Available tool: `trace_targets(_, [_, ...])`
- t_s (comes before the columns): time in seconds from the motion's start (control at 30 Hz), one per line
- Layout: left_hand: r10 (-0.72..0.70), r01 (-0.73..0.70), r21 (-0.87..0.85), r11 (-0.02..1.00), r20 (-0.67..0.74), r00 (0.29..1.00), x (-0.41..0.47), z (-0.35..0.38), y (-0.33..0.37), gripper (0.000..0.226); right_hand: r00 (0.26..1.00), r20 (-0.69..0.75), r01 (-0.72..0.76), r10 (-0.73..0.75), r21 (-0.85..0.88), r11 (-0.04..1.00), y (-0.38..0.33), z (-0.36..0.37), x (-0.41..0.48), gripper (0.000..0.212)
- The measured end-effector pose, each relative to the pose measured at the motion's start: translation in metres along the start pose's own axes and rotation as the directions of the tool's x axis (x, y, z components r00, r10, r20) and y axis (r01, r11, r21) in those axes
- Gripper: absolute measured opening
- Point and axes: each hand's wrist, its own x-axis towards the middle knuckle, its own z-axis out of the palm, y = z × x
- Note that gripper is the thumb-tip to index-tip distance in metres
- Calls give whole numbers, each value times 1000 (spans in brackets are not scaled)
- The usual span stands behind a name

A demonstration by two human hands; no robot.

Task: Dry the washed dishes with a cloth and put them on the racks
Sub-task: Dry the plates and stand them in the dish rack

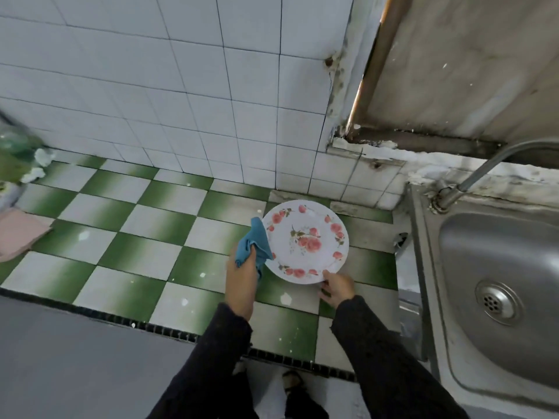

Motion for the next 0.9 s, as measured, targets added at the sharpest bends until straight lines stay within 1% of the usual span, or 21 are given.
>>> trace_targets(0.1, [-21, 22, -6, 1000, 82, 996, 18, -10, 10, 15, 996, -80, 46, -45, 15, 999, 6, 0, -1, 30])
trace_targets(0.2, [-40, 45, -26, 999, 178, 983, 34, -19, 12, 16, 994, -81, 89, -80, 111, 990, 8, 0, -3, 41])
trace_targets(0.3, [-63, 69, -17, 997, 238, 969, 45, -29, 12, 16, 985, -106, 156, -137, 208, 965, 10, -1, -11, 48])
trace_targets(0.37, [-80, 90, -27, 996, 267, 960, 46, -32, 12, 17, 974, -110, 218, -197, 237, 947, 10, 0, -22, 43])
trace_targets(0.47, [-94, 103, -18, 995, 280, 955, 49, -34, 11, 20, 959, -79, 282, -271, 212, 936, 6, 3, -40, 41])
trace_targets(0.53, [-100, 103, 4, 995, 282, 954, 50, -33, 12, 27, 954, -61, 301, -295, 214, 929, -1, 5, -45, 38])
trace_targets(0.63, [-109, 103, 35, 994, 292, 950, 53, -32, 10, 33, 951, -78, 310, -300, 258, 915, -17, 9, -53, 33])
trace_targets(0.7, [-109, 96, 58, 994, 296, 949, 54, -30, 11, 34, 944, -99, 328, -314, 227, 917, -28, 13, -57, 30])
trace_targets(0.8, [-88, 76, 49, 996, 315, 945, 56, -24, 15, 34, 917, -115, 390, -382, 61, 919, -46, 21, -68, 30])
trace_targets(0.83, [-71, 59, 49, 997, 314, 947, 55, -22, 17, 34, 899, -127, 423, -419, 5, 906, -52, 23, -72, 26])
trace_targets(0.9, [-34, 22, 41, 999, 313, 949, 55, -18, 20, 35, 851, -150, 501, -503, -53, 864, -61, 27, -80, 14])
